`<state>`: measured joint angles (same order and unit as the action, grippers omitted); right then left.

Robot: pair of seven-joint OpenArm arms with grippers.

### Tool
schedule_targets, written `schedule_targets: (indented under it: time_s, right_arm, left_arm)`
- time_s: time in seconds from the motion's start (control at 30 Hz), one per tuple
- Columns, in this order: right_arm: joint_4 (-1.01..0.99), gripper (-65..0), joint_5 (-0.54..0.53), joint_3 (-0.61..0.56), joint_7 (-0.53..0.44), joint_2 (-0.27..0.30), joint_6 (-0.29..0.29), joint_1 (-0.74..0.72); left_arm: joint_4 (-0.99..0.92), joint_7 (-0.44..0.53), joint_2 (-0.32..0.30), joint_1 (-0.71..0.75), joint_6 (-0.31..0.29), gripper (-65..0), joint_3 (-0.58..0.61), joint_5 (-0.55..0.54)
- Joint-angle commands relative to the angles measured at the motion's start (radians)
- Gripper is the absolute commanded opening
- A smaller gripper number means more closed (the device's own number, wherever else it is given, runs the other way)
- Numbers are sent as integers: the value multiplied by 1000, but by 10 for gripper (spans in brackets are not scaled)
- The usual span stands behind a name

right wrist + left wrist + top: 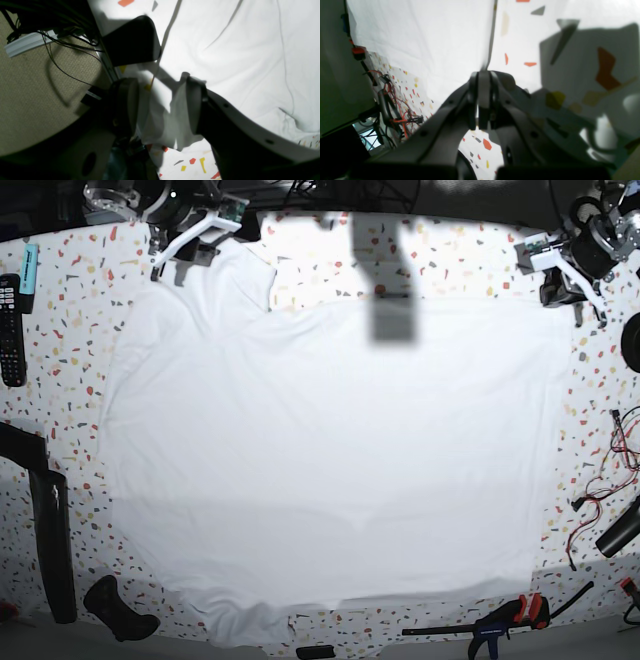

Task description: Fold the T-shirt properly

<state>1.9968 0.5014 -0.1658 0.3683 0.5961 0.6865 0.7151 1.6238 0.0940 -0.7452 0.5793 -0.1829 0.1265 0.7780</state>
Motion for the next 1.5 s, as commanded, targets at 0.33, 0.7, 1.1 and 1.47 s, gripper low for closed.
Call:
schedule_targets:
  time_s: [0.33, 0.7, 1.1, 1.47]
  right_arm:
    - [87, -415, -200, 2, 10, 32, 12, 3]
    - [103, -414, -191, 2, 62, 33, 12, 2]
    - [22, -414, -18, 2, 60, 33, 2, -22]
    - [21, -415, 83, 2, 94, 35, -126, -22]
  left_arm:
    - [10, 2, -17, 2, 19, -650, -6, -4]
    - [10, 2, -17, 2, 19, -650, -6, -4]
    - [10, 5, -17, 2, 19, -650, -6, -4]
    - [10, 5, -17, 2, 19, -650, -6, -4]
